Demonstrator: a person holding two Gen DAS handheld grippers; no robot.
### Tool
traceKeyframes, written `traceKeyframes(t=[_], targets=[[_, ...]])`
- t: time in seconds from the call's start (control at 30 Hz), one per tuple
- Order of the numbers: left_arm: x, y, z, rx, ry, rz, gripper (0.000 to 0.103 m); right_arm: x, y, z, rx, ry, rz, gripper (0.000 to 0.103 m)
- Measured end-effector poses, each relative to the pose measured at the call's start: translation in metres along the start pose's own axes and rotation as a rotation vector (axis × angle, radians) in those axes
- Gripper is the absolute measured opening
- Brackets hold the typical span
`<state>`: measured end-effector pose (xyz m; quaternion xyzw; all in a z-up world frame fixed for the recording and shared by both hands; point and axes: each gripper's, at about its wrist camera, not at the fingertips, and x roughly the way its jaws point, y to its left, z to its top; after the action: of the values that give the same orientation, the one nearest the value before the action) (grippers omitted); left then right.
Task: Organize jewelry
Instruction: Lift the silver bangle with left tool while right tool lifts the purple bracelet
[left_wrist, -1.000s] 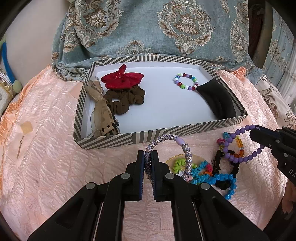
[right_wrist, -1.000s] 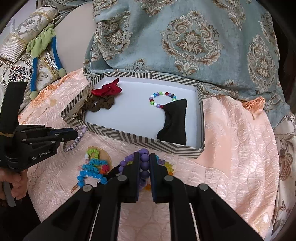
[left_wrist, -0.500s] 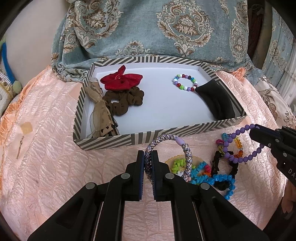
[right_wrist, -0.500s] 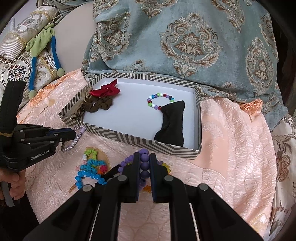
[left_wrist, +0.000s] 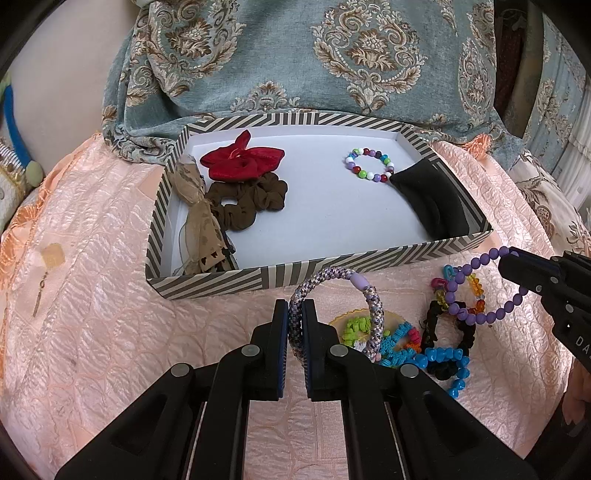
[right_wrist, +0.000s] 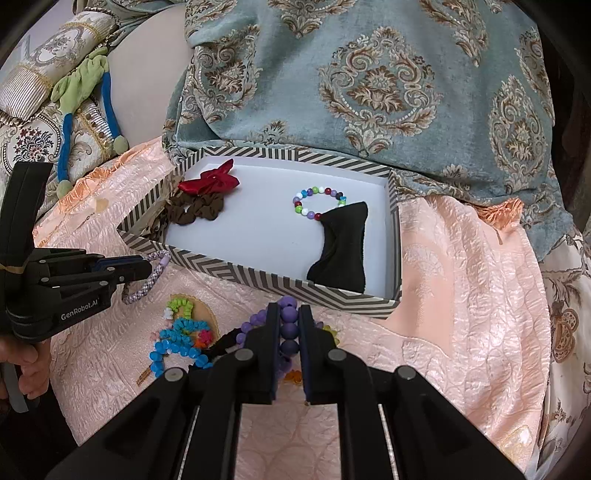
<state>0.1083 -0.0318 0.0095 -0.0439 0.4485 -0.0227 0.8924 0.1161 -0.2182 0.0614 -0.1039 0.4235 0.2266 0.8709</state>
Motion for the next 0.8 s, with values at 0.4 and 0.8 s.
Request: traceKeyframes(t=[0.4, 0.8], targets=[[-0.0005, 0.0012, 0.0004, -0.004, -0.003, 0.0, 0.0, 0.0001, 0.0025, -0.0006, -0.011, 0.0, -0.01, 0.009], [-0.0011, 0.0008, 0.0006, -0.006, -0.003, 0.0, 0.0, 0.0001, 0.002, -0.0004, -0.013, 0.002, -0.014, 0.009]])
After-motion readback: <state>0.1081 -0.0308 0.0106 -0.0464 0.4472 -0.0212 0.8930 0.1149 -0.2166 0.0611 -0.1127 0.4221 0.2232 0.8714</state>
